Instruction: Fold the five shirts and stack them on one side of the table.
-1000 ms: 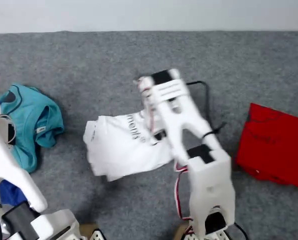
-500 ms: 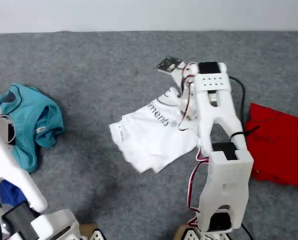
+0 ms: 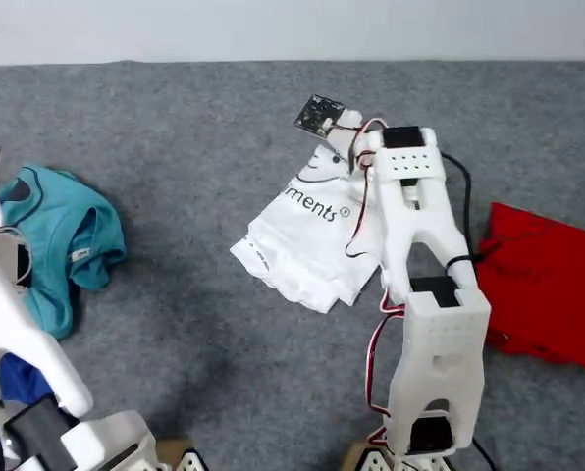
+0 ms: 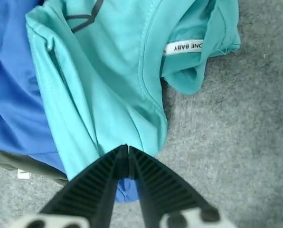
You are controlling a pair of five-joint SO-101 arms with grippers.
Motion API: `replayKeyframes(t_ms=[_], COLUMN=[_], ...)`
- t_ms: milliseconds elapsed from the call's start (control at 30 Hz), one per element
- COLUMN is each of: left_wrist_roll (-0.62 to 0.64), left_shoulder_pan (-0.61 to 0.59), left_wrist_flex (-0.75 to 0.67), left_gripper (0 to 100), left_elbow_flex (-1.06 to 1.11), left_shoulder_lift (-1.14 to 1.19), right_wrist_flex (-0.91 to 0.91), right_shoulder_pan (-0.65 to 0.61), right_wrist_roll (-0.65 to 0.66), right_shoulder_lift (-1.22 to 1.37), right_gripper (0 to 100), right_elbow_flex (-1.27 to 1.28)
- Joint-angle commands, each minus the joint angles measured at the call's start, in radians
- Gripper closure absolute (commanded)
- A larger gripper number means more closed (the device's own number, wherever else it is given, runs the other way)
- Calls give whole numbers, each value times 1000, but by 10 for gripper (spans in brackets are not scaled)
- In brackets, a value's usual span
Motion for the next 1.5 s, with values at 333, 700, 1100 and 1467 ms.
replayKeyframes(t_ms=[333, 700, 1100, 1467], left_wrist_roll=[-2, 0, -2, -2], left_shoulder_pan=[2, 0, -3, -2], left_wrist_flex=[3, 3, 3, 5], left_gripper=[994, 994, 994, 994], left_elbow_flex=[13, 13, 13, 13], left_shoulder_lift=[-44, -44, -44, -44], right_wrist_flex=[452, 418, 263, 231], right_shoulder_pan=[-226, -355, -367, -329], right_wrist_roll=[-150, -173, -232, -230], right_shoulder_lift=[-285, -148, 8, 73], right_gripper=[830, 786, 783, 939], right_elbow_flex=[-20, -18, -18, -18])
